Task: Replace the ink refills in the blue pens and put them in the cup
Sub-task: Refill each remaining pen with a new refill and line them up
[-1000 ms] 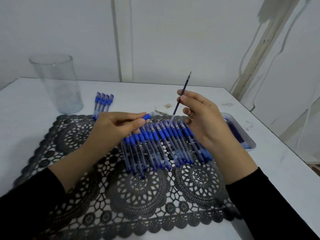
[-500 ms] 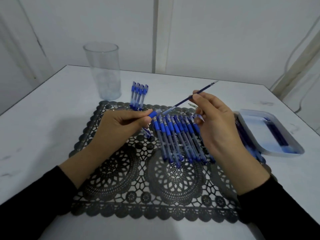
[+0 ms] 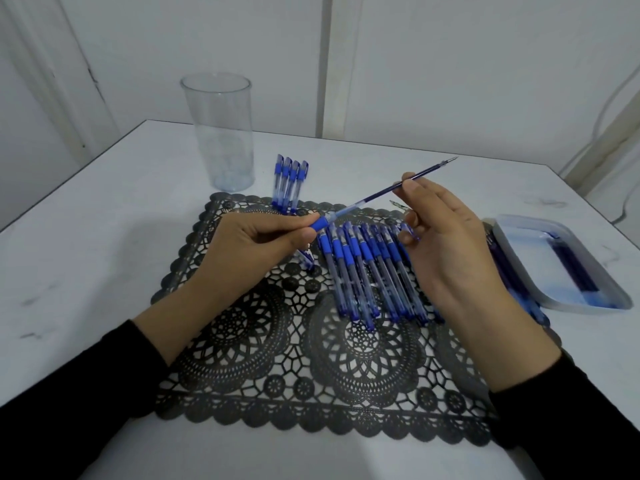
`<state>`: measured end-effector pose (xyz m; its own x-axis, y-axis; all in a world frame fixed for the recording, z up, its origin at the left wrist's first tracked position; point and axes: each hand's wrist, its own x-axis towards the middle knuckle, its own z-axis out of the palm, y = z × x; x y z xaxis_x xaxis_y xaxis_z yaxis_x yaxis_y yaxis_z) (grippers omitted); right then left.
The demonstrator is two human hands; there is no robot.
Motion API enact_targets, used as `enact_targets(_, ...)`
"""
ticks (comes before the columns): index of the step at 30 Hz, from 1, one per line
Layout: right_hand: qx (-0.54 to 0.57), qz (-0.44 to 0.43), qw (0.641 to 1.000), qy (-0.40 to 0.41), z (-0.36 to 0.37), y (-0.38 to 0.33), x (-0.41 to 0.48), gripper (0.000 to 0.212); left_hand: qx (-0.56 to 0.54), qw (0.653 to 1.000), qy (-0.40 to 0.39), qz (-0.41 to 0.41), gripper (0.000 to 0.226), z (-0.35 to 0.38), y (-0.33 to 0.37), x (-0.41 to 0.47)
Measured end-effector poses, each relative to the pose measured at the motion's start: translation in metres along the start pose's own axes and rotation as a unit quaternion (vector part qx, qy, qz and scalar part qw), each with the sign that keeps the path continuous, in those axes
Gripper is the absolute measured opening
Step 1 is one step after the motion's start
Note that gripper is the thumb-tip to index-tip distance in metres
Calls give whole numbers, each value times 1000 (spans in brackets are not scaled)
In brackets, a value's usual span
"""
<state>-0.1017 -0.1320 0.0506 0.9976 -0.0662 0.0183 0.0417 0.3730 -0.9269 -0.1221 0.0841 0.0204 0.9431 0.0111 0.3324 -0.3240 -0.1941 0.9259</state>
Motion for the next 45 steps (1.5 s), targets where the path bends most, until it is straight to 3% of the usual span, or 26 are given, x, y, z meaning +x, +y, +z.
enact_targets(37, -9, 38, 999, 35, -1, 2, 1, 9, -7, 1000, -6, 28, 30, 1, -2, 0)
enact_targets(45, -36, 0, 999, 26, 0, -1, -3, 5, 29, 998, 4, 59, 30, 2, -4, 0)
